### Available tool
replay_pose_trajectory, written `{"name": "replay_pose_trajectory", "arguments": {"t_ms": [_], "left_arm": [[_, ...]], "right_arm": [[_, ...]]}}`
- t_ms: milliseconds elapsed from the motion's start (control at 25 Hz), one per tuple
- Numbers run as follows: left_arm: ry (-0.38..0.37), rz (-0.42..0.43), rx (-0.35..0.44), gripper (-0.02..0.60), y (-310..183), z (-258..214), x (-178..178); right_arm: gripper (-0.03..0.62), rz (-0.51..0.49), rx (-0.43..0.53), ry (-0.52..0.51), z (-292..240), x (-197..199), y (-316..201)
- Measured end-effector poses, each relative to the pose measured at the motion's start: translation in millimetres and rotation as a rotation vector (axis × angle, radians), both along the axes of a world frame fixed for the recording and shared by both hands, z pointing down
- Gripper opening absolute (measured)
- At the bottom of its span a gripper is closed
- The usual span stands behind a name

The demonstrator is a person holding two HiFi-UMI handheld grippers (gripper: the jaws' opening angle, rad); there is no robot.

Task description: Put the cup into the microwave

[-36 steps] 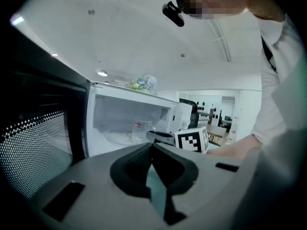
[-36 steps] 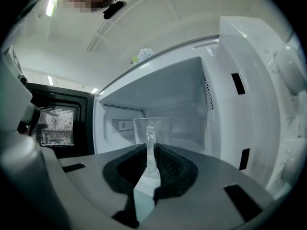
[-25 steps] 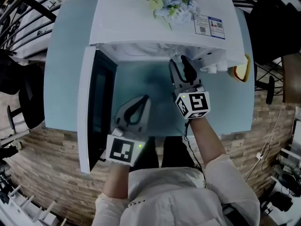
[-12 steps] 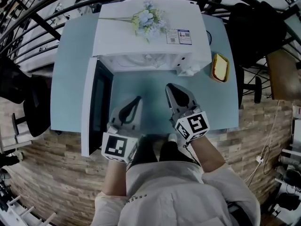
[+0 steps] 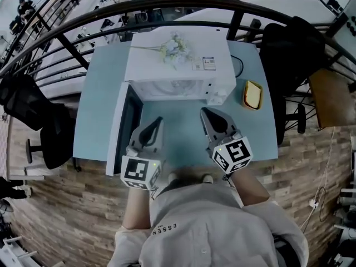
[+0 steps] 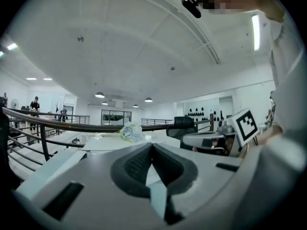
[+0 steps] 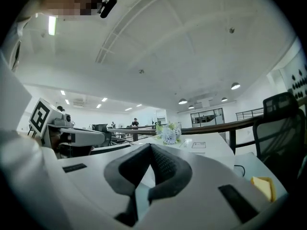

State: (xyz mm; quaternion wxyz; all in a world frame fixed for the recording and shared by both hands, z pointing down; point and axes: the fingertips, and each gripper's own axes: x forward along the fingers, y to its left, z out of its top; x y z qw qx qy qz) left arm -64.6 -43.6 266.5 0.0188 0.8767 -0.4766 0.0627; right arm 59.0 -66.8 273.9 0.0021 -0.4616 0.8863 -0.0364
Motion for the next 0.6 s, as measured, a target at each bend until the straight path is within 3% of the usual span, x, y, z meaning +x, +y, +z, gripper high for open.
{"name": "replay_pose_trajectory", "arguments": {"t_ms": [600], "left_arm": [[-0.004, -0.05, 0.073, 0.0, 4, -36, 0]], "right_arm": [[0.015, -0.049, 0.11, 0.004, -46, 11, 10]]}}
